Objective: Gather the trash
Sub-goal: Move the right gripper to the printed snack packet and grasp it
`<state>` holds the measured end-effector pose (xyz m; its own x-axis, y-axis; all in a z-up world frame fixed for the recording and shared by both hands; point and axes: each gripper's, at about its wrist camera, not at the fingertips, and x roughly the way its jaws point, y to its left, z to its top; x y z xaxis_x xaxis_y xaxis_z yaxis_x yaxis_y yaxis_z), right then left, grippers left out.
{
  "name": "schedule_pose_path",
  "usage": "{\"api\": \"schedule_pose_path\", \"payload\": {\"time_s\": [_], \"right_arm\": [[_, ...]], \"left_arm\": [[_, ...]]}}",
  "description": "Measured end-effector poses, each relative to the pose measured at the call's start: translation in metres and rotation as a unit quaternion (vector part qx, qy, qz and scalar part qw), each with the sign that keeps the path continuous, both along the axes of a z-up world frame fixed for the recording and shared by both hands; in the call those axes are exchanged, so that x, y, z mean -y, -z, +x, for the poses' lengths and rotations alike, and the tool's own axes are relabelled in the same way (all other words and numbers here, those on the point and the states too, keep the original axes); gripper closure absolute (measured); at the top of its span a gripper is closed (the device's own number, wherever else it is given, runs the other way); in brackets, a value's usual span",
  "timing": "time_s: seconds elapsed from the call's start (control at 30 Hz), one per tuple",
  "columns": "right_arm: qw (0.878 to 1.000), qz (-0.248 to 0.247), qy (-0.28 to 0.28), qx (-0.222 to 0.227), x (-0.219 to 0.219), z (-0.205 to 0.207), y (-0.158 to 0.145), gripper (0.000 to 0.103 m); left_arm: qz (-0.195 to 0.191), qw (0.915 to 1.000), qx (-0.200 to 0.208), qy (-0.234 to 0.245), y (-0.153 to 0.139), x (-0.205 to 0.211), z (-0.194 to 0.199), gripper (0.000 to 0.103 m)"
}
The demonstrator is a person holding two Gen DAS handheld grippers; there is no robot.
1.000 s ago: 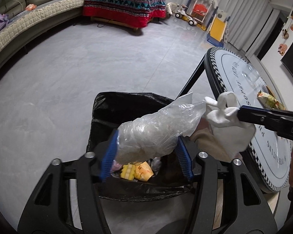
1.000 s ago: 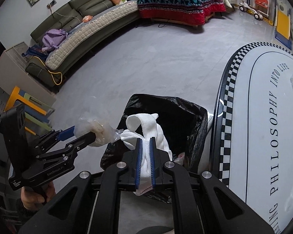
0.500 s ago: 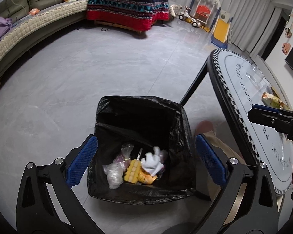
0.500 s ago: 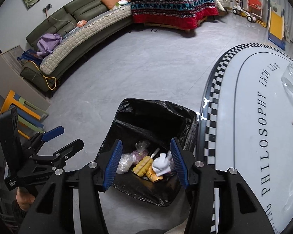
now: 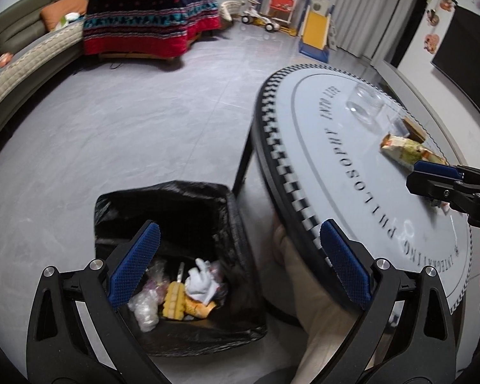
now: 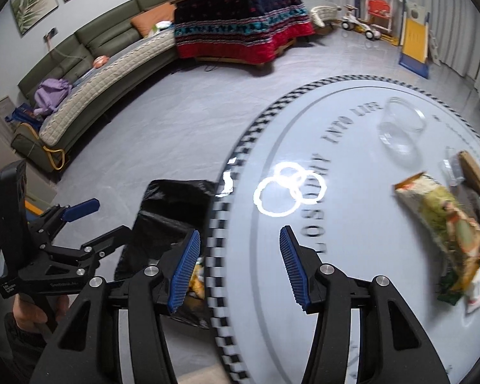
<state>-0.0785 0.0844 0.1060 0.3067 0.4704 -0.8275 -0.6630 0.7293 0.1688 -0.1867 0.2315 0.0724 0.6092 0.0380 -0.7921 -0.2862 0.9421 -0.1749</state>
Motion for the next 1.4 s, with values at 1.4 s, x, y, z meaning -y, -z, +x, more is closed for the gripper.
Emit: {"api": "schedule_pose_path", "payload": {"time_s": [1.4], "right_arm": [[0.992,-0.113,0.043,-0.032,0.13,0.188,0.039,0.063]], "left_arm": [[0.037,0.9811,-0.016,0.189,-0.023,0.15,0.252,0.006]]}}
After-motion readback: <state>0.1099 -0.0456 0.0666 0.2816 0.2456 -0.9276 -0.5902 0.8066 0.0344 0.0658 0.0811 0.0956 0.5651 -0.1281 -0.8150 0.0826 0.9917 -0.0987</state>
